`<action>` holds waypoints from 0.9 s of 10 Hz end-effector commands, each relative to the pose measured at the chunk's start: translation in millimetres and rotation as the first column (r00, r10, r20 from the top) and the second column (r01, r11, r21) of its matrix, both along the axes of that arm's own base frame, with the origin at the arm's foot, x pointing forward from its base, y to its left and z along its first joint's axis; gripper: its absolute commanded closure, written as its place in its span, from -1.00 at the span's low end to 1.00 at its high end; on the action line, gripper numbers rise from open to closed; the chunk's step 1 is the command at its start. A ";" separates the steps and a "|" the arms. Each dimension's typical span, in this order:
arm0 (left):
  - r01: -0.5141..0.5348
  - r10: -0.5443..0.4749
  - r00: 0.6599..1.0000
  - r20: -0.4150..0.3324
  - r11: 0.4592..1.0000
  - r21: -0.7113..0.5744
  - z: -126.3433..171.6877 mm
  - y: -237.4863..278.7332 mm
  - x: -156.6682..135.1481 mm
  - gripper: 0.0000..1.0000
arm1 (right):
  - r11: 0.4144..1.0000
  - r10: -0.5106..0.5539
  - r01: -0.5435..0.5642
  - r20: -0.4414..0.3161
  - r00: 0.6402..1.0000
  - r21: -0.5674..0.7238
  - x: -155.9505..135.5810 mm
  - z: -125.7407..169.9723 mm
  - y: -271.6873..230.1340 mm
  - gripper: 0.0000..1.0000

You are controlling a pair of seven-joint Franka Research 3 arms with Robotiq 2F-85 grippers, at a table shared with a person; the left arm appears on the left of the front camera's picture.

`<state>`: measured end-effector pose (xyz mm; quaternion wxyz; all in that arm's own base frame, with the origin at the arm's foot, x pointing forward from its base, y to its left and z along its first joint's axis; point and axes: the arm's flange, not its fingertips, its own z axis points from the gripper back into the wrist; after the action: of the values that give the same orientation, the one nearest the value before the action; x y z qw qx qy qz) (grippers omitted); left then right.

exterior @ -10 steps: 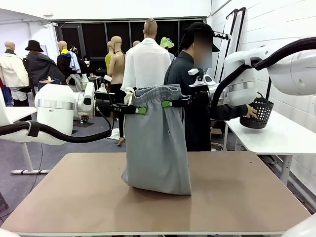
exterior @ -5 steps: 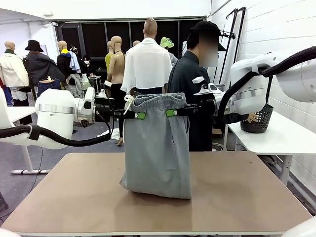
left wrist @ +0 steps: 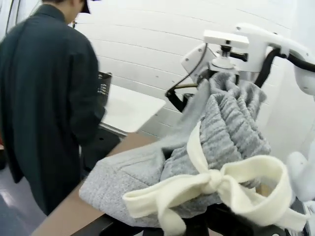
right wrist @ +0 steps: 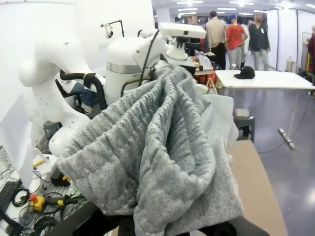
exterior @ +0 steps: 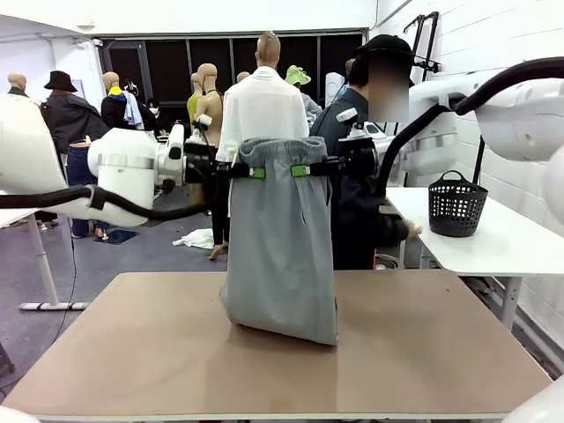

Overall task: Fold the training pants.
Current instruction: Fold the Training pants in half.

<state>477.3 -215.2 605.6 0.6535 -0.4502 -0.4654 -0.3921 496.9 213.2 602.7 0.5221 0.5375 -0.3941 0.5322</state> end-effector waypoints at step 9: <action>-0.266 0.253 0.955 0.154 0.962 0.068 76.8 24.7 15.2 1.00 | 0.989 0.058 -0.035 0.157 0.986 -0.143 118.3 72.5 18.2 1.00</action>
<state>510.3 -201.0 687.3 0.6863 -0.3244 -0.5548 -0.3404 611.0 233.0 675.0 0.5002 0.4628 -0.4130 0.6041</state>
